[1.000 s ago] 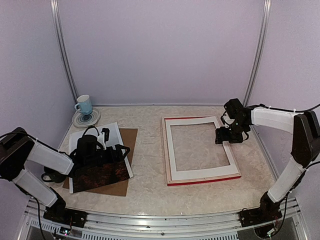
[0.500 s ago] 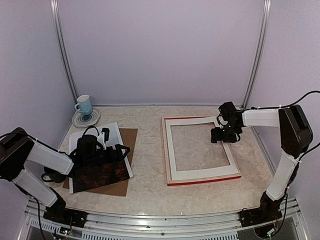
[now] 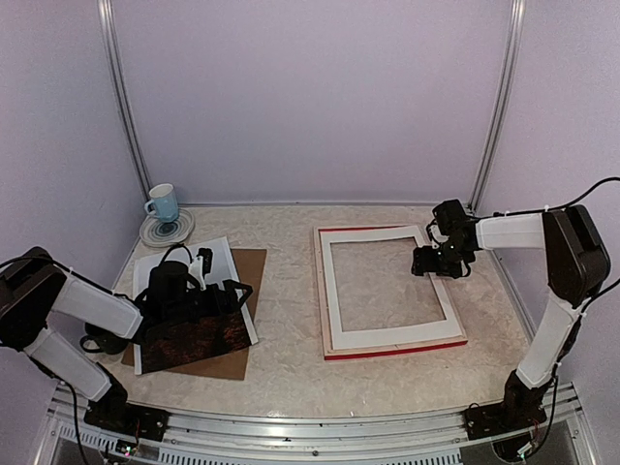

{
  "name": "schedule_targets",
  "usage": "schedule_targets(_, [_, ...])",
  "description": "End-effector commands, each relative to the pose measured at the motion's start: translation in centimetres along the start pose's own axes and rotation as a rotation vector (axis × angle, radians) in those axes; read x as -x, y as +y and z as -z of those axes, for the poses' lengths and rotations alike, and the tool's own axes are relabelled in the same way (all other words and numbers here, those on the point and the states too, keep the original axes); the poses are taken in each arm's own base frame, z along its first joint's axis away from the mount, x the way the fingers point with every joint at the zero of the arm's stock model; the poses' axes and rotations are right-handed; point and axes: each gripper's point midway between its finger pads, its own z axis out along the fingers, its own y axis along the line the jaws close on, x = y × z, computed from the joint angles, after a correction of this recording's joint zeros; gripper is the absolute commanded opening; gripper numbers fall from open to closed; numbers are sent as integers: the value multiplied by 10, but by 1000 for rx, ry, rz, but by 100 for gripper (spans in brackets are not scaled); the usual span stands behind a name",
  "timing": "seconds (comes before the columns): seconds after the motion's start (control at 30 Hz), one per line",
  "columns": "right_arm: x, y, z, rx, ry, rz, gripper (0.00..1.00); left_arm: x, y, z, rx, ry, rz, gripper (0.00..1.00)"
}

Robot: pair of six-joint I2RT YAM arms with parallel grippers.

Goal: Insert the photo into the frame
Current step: Adjust the mat board under the glass panel.

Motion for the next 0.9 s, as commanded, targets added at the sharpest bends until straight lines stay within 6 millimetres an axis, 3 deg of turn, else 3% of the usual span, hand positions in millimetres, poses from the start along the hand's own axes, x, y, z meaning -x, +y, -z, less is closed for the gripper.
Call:
schedule_targets(0.0, [9,-6,9,6,-45,-11,84,2,0,0,-11,-9,6,99])
schedule_targets(0.57, [-15,9,-9,109,41,-10,85,1,0,-1,-15,-6,7,99])
schedule_targets(0.87, [-9,13,-1,132,18,-10,85,0,0,-2,-14,-2,8,99])
